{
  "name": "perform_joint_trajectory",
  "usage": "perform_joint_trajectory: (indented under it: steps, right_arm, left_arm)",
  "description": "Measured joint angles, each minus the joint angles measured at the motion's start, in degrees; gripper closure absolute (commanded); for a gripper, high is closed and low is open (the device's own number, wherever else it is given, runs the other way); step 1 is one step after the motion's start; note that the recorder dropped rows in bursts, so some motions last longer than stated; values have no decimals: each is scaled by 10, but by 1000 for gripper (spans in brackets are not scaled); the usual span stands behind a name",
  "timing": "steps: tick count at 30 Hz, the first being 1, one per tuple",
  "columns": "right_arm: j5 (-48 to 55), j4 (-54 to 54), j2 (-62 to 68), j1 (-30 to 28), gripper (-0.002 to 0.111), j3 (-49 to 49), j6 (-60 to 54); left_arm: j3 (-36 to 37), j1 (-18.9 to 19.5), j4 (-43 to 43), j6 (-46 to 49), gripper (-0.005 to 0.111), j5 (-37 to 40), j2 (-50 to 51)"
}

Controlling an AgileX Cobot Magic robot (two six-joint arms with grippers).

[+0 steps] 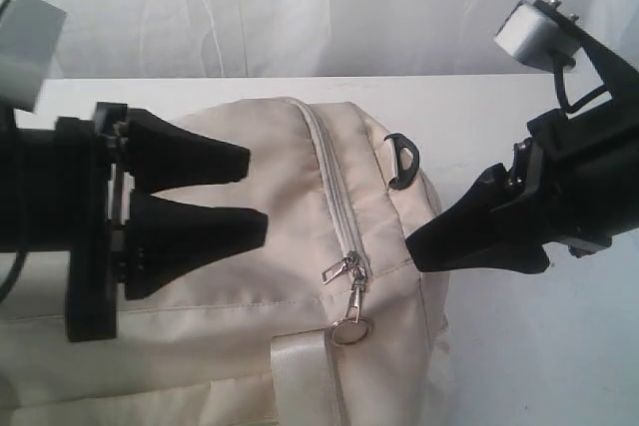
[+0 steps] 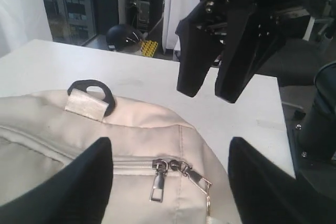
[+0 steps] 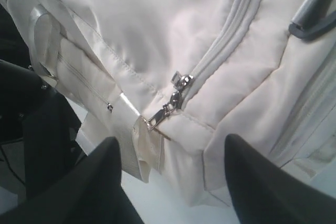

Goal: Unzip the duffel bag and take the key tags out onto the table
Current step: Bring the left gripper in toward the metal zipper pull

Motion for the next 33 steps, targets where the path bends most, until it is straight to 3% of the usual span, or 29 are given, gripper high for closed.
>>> perform_joint_trajectory:
  steps: [5, 13, 33]
  right_arm:
    - [0, -3, 0, 0, 54, 0, 0]
    - [-3, -36, 0, 0, 54, 0, 0]
    - [-24, -74, 0, 0, 54, 0, 6]
  left_arm:
    - [0, -52, -51, 68, 44, -35, 45]
    - [-41, -87, -61, 68, 45, -68, 117]
    - [-64, -92, -4, 68, 45, -104, 154]
